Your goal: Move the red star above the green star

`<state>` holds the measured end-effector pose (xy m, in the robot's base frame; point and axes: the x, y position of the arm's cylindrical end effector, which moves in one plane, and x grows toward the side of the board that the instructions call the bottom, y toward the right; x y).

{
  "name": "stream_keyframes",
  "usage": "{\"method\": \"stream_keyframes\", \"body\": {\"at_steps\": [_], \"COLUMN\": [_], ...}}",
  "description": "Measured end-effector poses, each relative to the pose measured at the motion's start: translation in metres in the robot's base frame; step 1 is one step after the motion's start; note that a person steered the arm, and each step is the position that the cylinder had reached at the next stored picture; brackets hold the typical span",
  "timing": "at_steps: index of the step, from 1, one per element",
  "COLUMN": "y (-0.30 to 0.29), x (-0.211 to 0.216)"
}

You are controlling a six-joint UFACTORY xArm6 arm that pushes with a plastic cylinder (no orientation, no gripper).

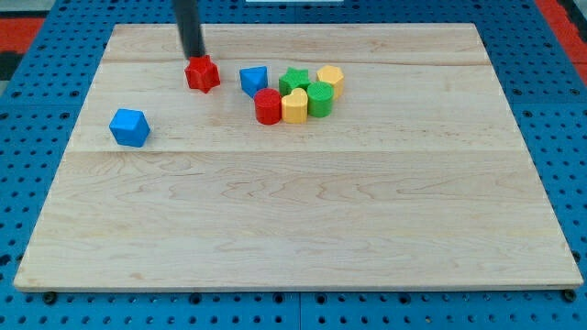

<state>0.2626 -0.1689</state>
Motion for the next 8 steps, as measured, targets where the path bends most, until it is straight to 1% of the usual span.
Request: {"method": "stream_keyframes", "body": {"at_steps": [1,2,3,4,5,6,7,8], "y": [-0.041,-0.053,-0.043,0.002,0.064,0.087,0.061,0.057], "x": [0.018,0.055,0.074,0.053,0.031,0.013,0.007,0.000]}}
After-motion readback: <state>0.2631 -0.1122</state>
